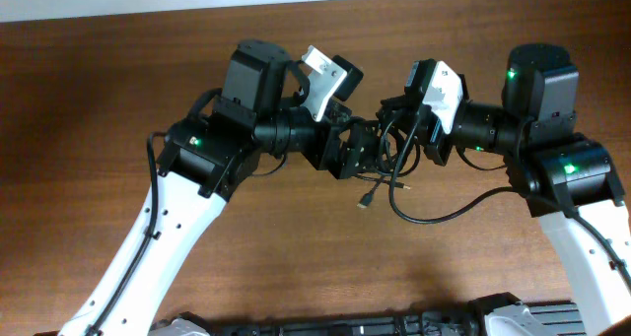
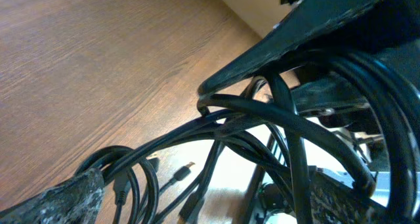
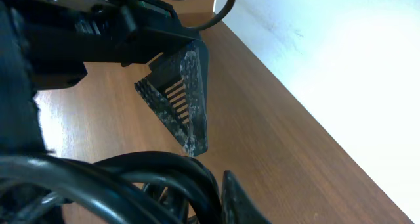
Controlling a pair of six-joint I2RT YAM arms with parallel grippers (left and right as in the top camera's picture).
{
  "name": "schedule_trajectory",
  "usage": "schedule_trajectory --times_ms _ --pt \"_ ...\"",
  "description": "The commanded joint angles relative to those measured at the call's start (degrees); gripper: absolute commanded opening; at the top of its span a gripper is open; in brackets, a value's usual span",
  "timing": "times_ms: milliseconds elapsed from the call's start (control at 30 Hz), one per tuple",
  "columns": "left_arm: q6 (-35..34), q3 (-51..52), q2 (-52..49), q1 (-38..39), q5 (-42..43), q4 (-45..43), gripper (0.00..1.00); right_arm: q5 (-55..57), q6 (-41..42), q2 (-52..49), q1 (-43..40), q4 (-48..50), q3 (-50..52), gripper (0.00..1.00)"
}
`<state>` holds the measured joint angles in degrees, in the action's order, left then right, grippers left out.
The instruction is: Untangle cables
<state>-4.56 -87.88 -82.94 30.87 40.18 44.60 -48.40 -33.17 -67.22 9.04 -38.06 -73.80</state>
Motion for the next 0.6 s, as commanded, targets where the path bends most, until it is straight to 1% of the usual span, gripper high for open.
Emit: schedule_trajectory --times_ms 0,33,100,133,167,367,400,467,500,533,567 --pt "1.27 -0.5 -0.59 0.48 -2.08 0.0 0.83 -2.4 0.59 0.33 0.33 0.42 -0.46 0.19" --pt "3.37 -0.5 -0.59 0.48 -2.05 0.04 0.62 -2.4 0.59 0.33 0.33 0.39 -0.46 0.21" --pt "4.2 -0.5 -0.59 0.48 -2.08 0.0 0.32 -2.38 0.59 0.33 0.31 0.42 -0.46 0.21" --pt "4.2 -0.5 -0.59 0.48 -2.08 -0.02 0.15 -2.38 0.59 0.33 0.31 0.39 -0.46 0.21" --pt "4.2 -0.5 -0.59 0.48 -2.05 -0.04 0.01 -2.38 0.59 0.33 0.31 0.39 -0.46 0.21" --pt "4.22 -0.5 -0.59 0.48 -2.08 -0.2 0.0 -1.95 0.59 0.33 0.31 0.33 -0.46 0.22" --pt "5.05 -0.5 -0.59 0.48 -2.08 -0.15 0.0 -1.73 0.59 0.33 0.31 0.24 -0.46 0.22" --pt "8.22 -0.5 -0.59 0.46 -2.75 0.09 0.0 3.32 0.61 0.33 0.31 -0.83 -0.46 0.31" --pt "8.35 -0.5 -0.57 0.48 -5.7 0.39 0.0 4.81 0.59 0.33 0.31 -1.6 -0.46 0.37" --pt "8.35 -0.5 -0.57 0.46 -8.57 0.92 0.0 5.88 0.61 0.33 0.31 -2.38 -0.46 0.44" --pt "8.37 -0.5 -0.57 0.48 -12.72 1.62 0.0 6.84 0.59 0.33 0.31 -3.63 -0.46 0.58"
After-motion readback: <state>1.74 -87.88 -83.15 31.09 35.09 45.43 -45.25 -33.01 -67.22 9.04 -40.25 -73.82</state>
